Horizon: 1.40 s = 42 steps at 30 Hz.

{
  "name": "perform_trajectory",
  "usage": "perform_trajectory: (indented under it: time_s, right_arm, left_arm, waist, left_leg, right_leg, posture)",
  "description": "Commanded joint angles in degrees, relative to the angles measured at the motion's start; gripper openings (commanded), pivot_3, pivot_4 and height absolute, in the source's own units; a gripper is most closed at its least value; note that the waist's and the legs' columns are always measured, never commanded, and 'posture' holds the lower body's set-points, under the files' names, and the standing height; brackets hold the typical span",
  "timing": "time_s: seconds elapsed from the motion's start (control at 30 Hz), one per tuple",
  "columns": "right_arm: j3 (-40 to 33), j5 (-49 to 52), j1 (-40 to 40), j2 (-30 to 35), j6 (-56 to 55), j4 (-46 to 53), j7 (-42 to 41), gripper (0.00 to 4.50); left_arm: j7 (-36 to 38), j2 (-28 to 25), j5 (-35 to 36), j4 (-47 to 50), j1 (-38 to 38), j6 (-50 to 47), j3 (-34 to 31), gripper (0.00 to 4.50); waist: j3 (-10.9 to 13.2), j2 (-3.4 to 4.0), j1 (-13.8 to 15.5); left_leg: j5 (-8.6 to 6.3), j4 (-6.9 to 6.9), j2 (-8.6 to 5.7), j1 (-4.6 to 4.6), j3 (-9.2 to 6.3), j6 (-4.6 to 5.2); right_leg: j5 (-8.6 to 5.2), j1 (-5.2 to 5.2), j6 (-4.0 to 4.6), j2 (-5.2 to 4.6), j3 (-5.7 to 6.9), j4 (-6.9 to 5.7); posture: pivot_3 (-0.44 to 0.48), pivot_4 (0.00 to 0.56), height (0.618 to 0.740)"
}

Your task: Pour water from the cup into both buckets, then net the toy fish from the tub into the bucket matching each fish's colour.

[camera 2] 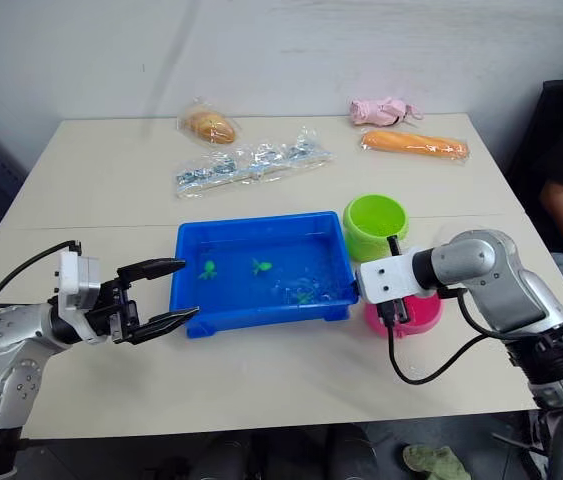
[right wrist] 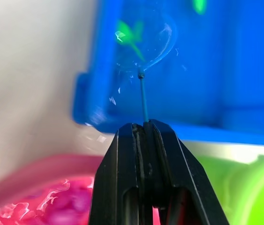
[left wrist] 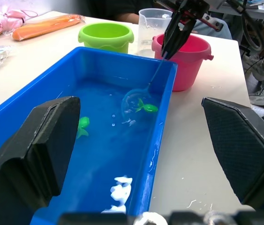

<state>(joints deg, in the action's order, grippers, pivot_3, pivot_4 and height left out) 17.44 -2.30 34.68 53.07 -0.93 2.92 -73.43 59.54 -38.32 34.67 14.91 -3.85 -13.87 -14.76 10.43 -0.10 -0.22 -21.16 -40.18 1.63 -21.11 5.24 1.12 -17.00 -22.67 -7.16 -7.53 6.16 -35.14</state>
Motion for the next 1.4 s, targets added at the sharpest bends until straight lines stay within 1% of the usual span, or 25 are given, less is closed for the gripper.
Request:
perform_trajectory:
  time_s: [0.03, 0.13, 0.37, 0.6, 0.7, 0.87, 0.97, 1.13, 1.27, 1.4]
  right_arm:
    - [-2.4, 3.6, -0.1, -0.4, 8.1, 3.3, -1.0, 0.00]
    - [-4.5, 6.5, 0.1, -2.1, 16.8, 4.2, 1.0, 0.00]
    - [-7.4, 10.4, 0.4, -3.5, 29.2, 5.9, 3.7, 0.00]
    - [-12.7, 18.4, 1.4, -6.0, 43.2, 7.9, 7.6, 0.00]
    - [-15.7, 21.6, 1.3, -6.0, 47.8, 9.3, 9.3, 0.00]
    - [-24.3, 29.6, -2.1, -6.2, 56.0, 14.7, 13.1, 0.00]
    - [-28.0, 32.5, -4.8, -5.9, 58.1, 17.6, 15.1, 0.00]
    - [-35.6, 33.7, -8.7, -6.5, 59.1, 19.2, 22.7, 0.00]
    - [-39.6, 30.4, -13.1, -4.6, 54.2, 17.8, 26.6, 0.00]
    - [-40.0, 26.6, -15.4, -2.9, 47.4, 14.4, 29.1, 0.00]
  left_arm:
    - [0.4, 0.4, 1.2, 0.8, 0.1, 0.5, -0.4, 4.47]
    - [0.5, 0.6, 0.9, 0.3, -0.3, 0.9, -0.1, 4.47]
    - [0.4, 0.9, 0.3, 0.1, -1.0, 1.0, 0.5, 4.47]
    - [-1.1, 1.0, 0.3, 1.0, -2.4, 0.0, 1.5, 4.47]
    - [-1.6, 1.0, 0.5, 1.4, -2.9, -0.4, 1.8, 4.47]
    - [-3.5, 2.1, 0.6, 2.0, -5.2, -0.6, 2.3, 4.47]
    - [-4.5, 2.9, 1.1, 1.8, -7.1, -1.5, 2.8, 4.47]
    - [-6.6, 5.3, 2.5, 0.7, -11.5, -3.6, 3.3, 4.47]
    - [-7.6, 6.3, 1.5, -0.5, -13.6, -4.5, 4.5, 4.47]
    - [-8.0, 7.2, 1.6, -1.4, -15.1, -5.2, 5.5, 4.47]
  waist:
    - [0.0, 0.00, 0.1]
    - [0.0, 0.00, 0.0]
    - [0.0, 0.00, 0.1]
    - [0.0, 0.00, 0.1]
    - [0.0, 0.00, 0.1]
    - [0.0, 0.00, 0.3]
    - [0.0, -0.01, 0.4]
    - [0.0, -0.01, 0.4]
    - [0.0, -0.01, 0.5]
    - [0.0, -0.01, 0.4]
  left_leg:
    - [0.00, 0.00, -0.01, -0.01, -0.01, 0.00]
    - [0.00, 0.00, -0.01, -0.01, -0.02, 0.00]
    - [0.00, 0.00, -0.02, -0.03, -0.02, 0.00]
    - [0.00, 0.00, -0.02, -0.04, -0.02, 0.00]
    - [0.00, 0.01, -0.02, -0.05, -0.02, 0.00]
    - [0.00, 0.02, -0.02, -0.07, -0.04, 0.00]
    - [-0.01, 0.02, -0.04, -0.08, -0.05, 0.00]
    - [-0.01, 0.02, -0.05, -0.08, -0.02, 0.00]
    - [0.00, 0.03, -0.08, -0.07, 0.01, 0.00]
    - [0.00, 0.03, -0.11, -0.05, 0.05, 0.01]
  right_leg:
    - [0.00, 0.00, 0.00, -0.01, 0.00, 0.00]
    - [0.00, 0.00, 0.00, -0.01, 0.00, -0.01]
    - [0.00, -0.01, 0.00, -0.02, 0.01, -0.01]
    - [0.00, -0.02, 0.00, -0.01, 0.00, -0.01]
    - [0.00, -0.02, 0.00, -0.01, 0.00, 0.00]
    - [0.00, -0.04, 0.00, -0.02, 0.00, 0.00]
    - [0.01, -0.02, 0.00, -0.02, -0.01, 0.00]
    - [0.01, -0.03, -0.01, 0.00, -0.02, -0.01]
    - [0.01, -0.03, -0.01, 0.01, -0.03, 0.00]
    - [0.02, -0.03, -0.02, 0.02, -0.06, -0.01]
  posture:
    - [0.000, 0.150, 0.740]
    - [0.000, 0.150, 0.740]
    - [0.000, 0.150, 0.740]
    - [0.000, 0.150, 0.740]
    - [0.000, 0.150, 0.740]
    - [0.000, 0.150, 0.740]
    - [0.000, 0.150, 0.740]
    - [0.000, 0.150, 0.740]
    - [0.000, 0.150, 0.740]
    - [0.000, 0.150, 0.740]
